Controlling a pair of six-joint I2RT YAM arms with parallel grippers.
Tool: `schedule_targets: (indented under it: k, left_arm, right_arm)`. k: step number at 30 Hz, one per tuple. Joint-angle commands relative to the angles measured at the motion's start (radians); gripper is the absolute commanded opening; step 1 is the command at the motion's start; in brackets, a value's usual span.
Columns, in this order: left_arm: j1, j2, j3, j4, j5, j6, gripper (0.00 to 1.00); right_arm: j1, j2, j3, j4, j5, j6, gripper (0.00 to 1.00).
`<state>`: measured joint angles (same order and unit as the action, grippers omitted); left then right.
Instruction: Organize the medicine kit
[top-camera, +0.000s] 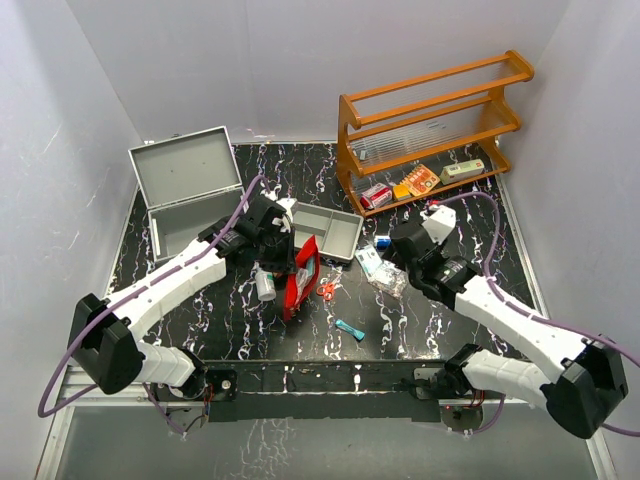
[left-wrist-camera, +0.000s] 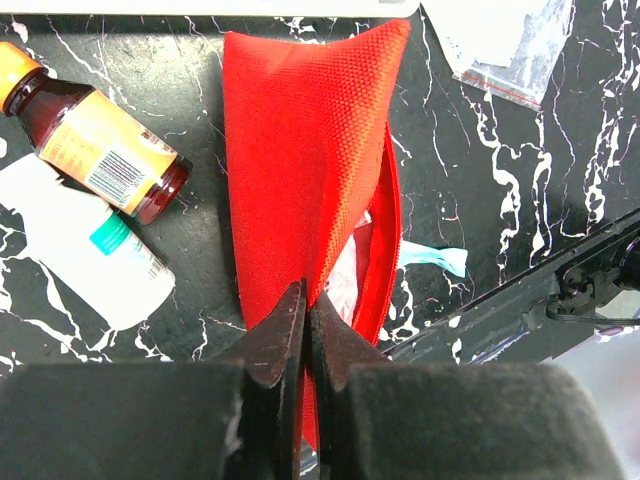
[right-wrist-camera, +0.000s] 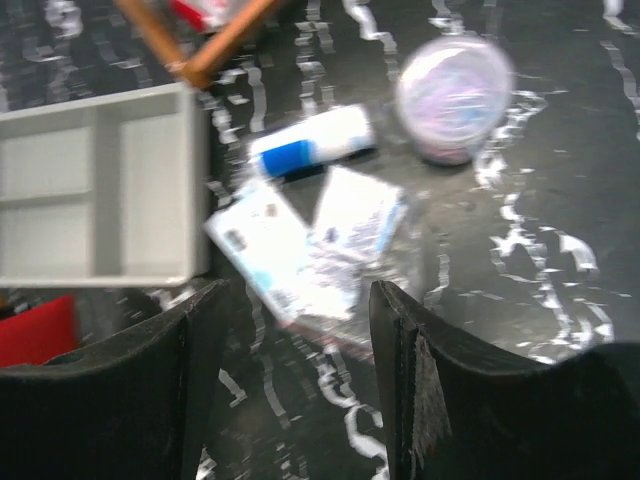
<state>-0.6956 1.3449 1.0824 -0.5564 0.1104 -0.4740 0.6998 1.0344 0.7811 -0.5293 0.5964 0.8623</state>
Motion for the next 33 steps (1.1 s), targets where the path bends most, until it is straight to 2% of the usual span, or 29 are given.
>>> schedule_targets:
  k: [1,8,14,19,24,28,33]
  left_arm:
    - [0.004,-0.046,0.013,-0.021,-0.005,0.012,0.0]
    - [0.004,-0.034,0.017,-0.01,0.007,0.001,0.0]
    - [0.004,-0.029,0.011,0.005,0.018,-0.007,0.0]
    - [0.004,-0.029,0.007,0.006,0.021,-0.008,0.0]
    - [0.004,-0.033,0.004,0.004,0.021,-0.009,0.0]
    - [0.004,-0.036,0.001,0.01,0.021,-0.009,0.0]
    - [0.004,-0.034,-0.003,0.02,0.021,-0.012,0.0]
  right_arm:
    - [-0.137,0.026,-0.047,0.008,-0.053,-0.06,0.56]
    - [-0.245,0.132,-0.123,0.128,-0.177,-0.159,0.56]
    - [-0.303,0.26,-0.116,0.213,-0.242,-0.232,0.51]
    - [-0.328,0.351,-0.097,0.249,-0.263,-0.251,0.4]
    - [-0.329,0.378,-0.102,0.249,-0.286,-0.246,0.2]
    - [-0.329,0.367,-0.105,0.215,-0.323,-0.22,0.0]
    - [-0.329,0.322,-0.102,0.089,-0.343,-0.096,0.0]
